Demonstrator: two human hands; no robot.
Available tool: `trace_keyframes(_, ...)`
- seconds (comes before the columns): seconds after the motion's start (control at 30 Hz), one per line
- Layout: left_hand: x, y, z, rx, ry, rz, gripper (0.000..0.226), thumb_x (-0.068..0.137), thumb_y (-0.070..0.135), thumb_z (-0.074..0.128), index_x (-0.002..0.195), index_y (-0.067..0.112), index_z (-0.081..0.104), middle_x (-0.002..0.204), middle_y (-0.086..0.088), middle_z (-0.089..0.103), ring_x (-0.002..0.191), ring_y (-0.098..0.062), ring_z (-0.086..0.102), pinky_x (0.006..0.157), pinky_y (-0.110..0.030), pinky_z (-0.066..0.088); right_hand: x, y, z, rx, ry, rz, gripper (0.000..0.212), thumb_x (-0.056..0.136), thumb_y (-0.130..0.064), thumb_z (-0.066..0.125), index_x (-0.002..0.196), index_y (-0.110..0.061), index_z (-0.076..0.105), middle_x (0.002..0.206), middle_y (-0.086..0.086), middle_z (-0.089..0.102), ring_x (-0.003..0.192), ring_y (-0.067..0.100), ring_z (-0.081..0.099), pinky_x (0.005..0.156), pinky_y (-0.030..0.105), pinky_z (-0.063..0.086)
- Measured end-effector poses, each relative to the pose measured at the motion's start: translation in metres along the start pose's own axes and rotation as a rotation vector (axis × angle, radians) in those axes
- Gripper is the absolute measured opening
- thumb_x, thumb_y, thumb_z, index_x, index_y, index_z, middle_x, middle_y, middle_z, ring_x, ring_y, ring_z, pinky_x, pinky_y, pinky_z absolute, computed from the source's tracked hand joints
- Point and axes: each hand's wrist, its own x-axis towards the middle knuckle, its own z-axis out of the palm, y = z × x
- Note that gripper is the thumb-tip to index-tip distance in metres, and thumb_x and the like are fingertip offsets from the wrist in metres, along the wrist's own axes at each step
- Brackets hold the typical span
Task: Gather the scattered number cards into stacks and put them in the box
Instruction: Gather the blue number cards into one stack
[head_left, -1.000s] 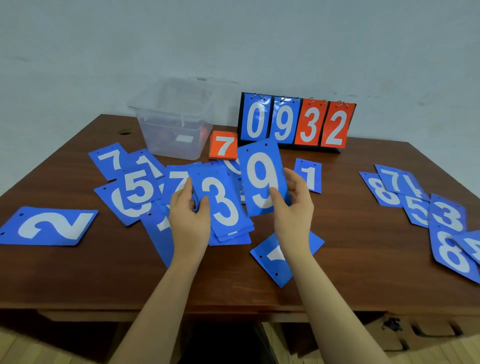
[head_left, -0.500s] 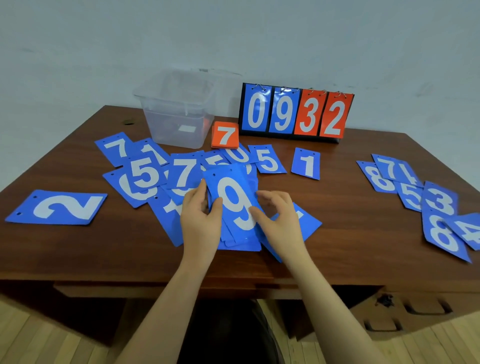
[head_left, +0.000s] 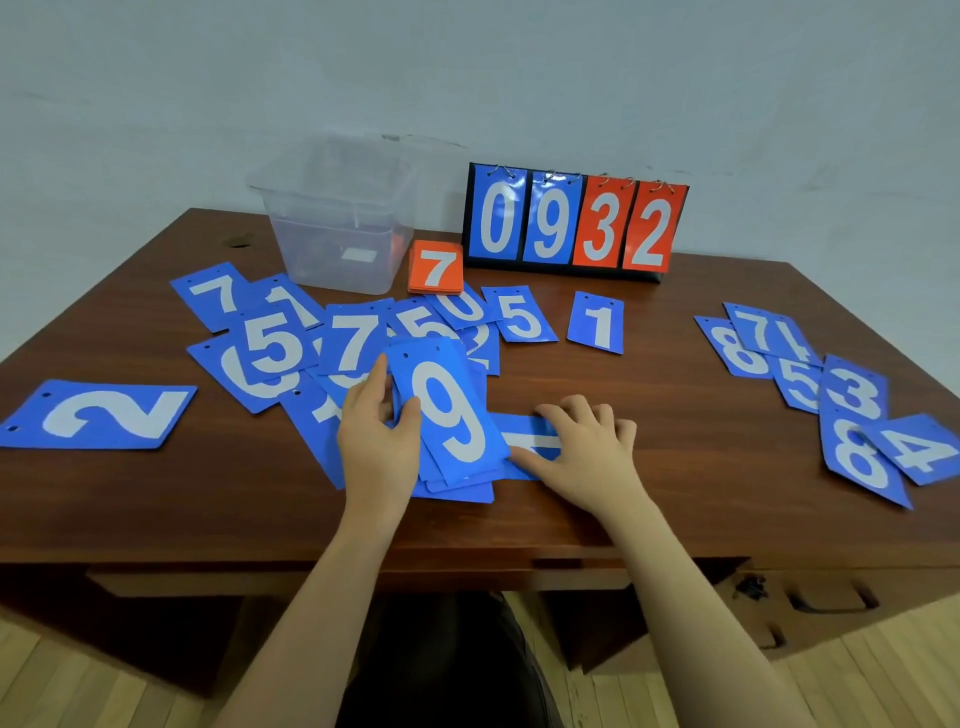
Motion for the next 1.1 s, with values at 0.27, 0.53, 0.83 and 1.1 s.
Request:
trace_keyframes(0.27,0.009,0.001,-0.009,0.057,0.018,0.041,0.053,0.091,0.007,0.054,0.141,0.016,0.036,0.113,0.006,0.043,0.086,0.006,0.051,0.057,0.002,0.04,0.006,0.002,-0.002,0.258,-0.123,0.082,0.067,0.074,-0.06,0.065,0.13,-0.032,0.042,0.132,-0.007,0.032,0.124,0.02,0.03,0.106,0.039,0.016)
trace_keyframes(0.53,0.009,-0.003,-0.011,0.119,0.028,0.066,0.054,0.092,0.009,0.053,0.142,0.019,0.034,0.116,0.006,0.042,0.091,0.0,0.048,0.058,0.002,0.04,0.005,-0.01,-0.014,0.621,0.177,0.093,0.029,0.09,-0.008,0.054,0.116,-0.022,0.051,0.117,-0.008,0.054,0.112,0.011,0.051,0.092,0.028,0.043)
trace_keyframes(0.83,0.016,0.003,-0.015,0.052,0.045,0.063,0.053,0.093,0.011,0.053,0.142,0.02,0.034,0.119,0.008,0.042,0.092,0.006,0.05,0.068,-0.004,0.043,0.007,-0.064,-0.027,1.132,0.368,0.187,0.024,0.09,-0.006,0.057,0.111,-0.018,0.056,0.103,-0.009,0.061,0.095,0.004,0.058,0.074,0.021,0.05)
trace_keyframes(1.1,0.023,0.001,-0.014,0.001,0.079,0.06,0.052,0.092,0.01,0.053,0.14,0.02,0.037,0.117,0.003,0.047,0.093,-0.005,0.054,0.069,0.0,0.041,0.026,-0.098,-0.007,1.043,0.385,0.179,0.019,0.086,-0.009,0.064,0.099,-0.021,0.057,0.085,-0.012,0.058,0.079,0.0,0.057,0.065,0.006,0.045)
